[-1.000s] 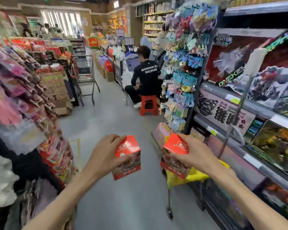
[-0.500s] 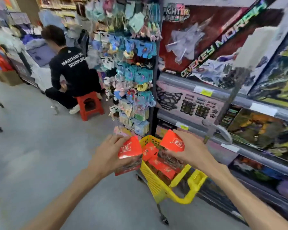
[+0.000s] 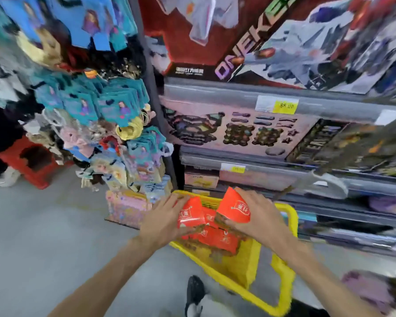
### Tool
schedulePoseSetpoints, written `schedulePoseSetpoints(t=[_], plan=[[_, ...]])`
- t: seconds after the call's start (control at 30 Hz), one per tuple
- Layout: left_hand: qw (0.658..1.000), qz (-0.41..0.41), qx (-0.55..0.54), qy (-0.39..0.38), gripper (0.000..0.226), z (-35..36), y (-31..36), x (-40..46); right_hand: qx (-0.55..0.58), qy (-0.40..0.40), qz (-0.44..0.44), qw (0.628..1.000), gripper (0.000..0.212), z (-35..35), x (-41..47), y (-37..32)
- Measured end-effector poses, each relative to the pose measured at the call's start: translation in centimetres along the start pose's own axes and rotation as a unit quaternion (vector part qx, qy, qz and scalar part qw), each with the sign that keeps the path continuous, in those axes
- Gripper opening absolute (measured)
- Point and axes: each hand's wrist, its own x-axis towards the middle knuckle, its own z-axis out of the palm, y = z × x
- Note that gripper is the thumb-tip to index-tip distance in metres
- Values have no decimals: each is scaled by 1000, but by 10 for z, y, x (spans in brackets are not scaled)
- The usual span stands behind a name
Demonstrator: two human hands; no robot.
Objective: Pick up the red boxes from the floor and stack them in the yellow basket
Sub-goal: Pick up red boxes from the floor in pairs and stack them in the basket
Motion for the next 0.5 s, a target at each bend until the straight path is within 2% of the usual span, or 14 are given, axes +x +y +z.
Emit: schedulePoseSetpoints(t=[0.1, 0.23, 0.5], plan=[[999, 21, 8, -29, 101, 29, -29, 39, -3, 10, 21, 1000, 101, 28, 22, 9], [996, 62, 20, -58, 93, 70, -64, 85, -2, 4, 63, 998, 96, 68, 38, 23], [976, 151, 51, -147, 95, 172, -123, 143, 23, -20, 143, 989, 99, 167, 52, 51]])
